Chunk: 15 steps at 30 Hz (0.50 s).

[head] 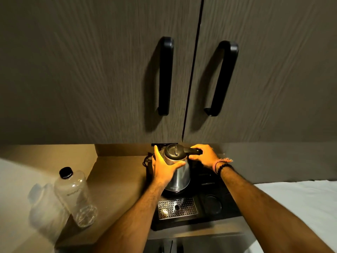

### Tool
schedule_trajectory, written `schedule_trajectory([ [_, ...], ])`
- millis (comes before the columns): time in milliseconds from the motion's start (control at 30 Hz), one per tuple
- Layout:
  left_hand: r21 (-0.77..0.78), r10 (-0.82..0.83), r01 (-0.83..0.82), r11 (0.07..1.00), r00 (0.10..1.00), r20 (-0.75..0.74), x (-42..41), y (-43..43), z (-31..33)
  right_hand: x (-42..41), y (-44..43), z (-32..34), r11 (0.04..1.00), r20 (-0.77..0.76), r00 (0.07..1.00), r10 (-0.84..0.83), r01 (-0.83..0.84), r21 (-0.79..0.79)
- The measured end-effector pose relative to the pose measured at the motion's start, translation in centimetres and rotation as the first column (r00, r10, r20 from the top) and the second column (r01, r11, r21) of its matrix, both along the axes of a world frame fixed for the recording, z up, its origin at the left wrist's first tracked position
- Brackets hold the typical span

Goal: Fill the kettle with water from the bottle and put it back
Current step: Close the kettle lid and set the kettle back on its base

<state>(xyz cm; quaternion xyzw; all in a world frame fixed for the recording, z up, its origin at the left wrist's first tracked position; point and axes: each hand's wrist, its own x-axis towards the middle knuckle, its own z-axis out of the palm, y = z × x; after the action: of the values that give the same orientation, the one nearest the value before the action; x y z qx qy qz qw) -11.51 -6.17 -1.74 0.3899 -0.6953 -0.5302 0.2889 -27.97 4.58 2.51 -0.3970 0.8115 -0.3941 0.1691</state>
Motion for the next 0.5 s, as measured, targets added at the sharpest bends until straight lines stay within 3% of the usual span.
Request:
schedule_trajectory([
  [300, 0.007, -0.023, 0.023, 1.0, 0.999, 0.038, -0.2, -0.7, -0.5, -0.1, 0.1, -0.7, 1.0, -0.047, 0.999, -0.013, 0.014, 0.024],
  [433, -0.038, -0.06, 0.065, 0.997, 0.992, 0.113, 0.7, -0.5, -0.2, 1.1, 1.7, -1.6, 0.999, -0.166, 0.985, -0.049, 0.052, 0.014],
  [500, -0.132, -0.073, 0.097, 0.986, 0.981, 0.177, 1.6, -0.6, 0.0, 1.7, 2.6, -2.3, 0.999, -0.259, 0.965, -0.043, 0.048, 0.014],
])
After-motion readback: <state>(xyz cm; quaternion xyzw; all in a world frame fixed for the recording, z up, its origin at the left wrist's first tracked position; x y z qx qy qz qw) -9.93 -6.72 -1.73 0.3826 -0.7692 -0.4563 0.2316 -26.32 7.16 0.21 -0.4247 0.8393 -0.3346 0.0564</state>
